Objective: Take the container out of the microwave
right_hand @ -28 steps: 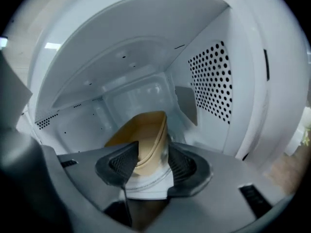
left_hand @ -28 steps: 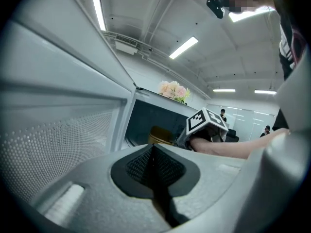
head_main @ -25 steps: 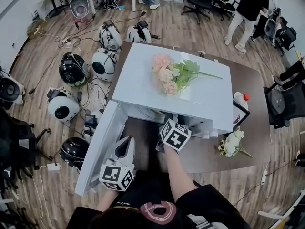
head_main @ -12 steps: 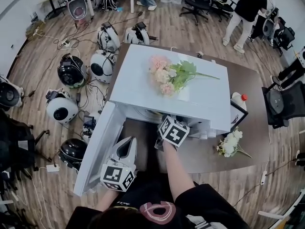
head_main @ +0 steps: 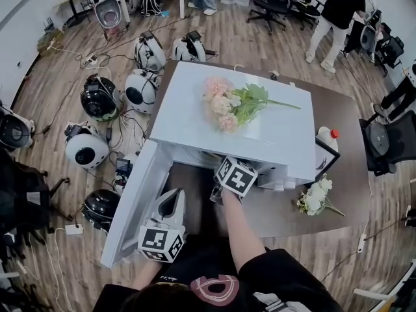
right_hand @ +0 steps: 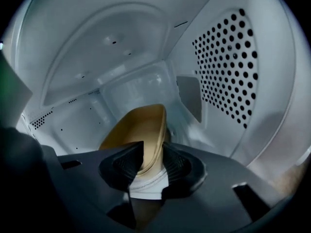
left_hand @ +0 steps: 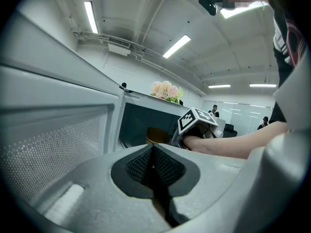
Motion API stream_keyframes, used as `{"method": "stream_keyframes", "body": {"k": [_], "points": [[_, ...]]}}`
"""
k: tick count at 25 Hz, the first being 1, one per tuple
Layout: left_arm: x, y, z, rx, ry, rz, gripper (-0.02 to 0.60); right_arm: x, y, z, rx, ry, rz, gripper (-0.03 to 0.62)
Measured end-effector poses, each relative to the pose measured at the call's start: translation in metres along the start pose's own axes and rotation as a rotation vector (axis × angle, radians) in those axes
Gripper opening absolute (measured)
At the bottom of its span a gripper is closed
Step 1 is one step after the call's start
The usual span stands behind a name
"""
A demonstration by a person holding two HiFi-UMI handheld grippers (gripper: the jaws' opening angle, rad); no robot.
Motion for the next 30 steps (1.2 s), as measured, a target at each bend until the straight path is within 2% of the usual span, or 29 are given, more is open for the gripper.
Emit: {"method": "stream_keyframes", "body": {"k": [4,6,8,11,16,23,30], "points": [[-0.001,0.0,-0.001,-0.001,-0.003,-0.003,0.009,-0.002,0.0,-0.002,-0.011,-0.01,0.047,0.086],[-0.002,0.001,-0.001,-0.001,-0.008,-0.007,0.009,0.0,0.001,-0.005,-0.026,-0.003,0.061,0.082],[-0.003,0.002,0.0,0.0,-0.01,-0.009,0.009,0.003,0.003,-0.005,-0.042,0.019,0.059,0.046],[-0.002,0.003,0.0,0.0,-0.007,-0.008,0.009,0.007,0.006,-0.007,-0.055,0.039,0.057,0.043],[-0.001,0.003,-0.002,0.003,-0.004,-0.009,0.009,0.002,0.006,-0.011,-0.059,0.004,0.052,0.035],[0.012,0.012,0.001,-0.01,0.04,-0.017,0.009,0.002,0.007,-0.026,-0.055,-0.01,0.027,0.034],[0.005,0.008,0.002,0.007,0.028,-0.02,0.009,0.007,0.007,-0.046,-0.038,-0.016,0.004,0.034]]}}
Point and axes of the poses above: the fingertips, and each gripper's own axes: z forward along the fingers, x to its right, y out of its underside, the point moved 6 cm from there along -z, backward along the fingers, and after that the axes turned 7 degrees about -x, right-handed, at the moved point
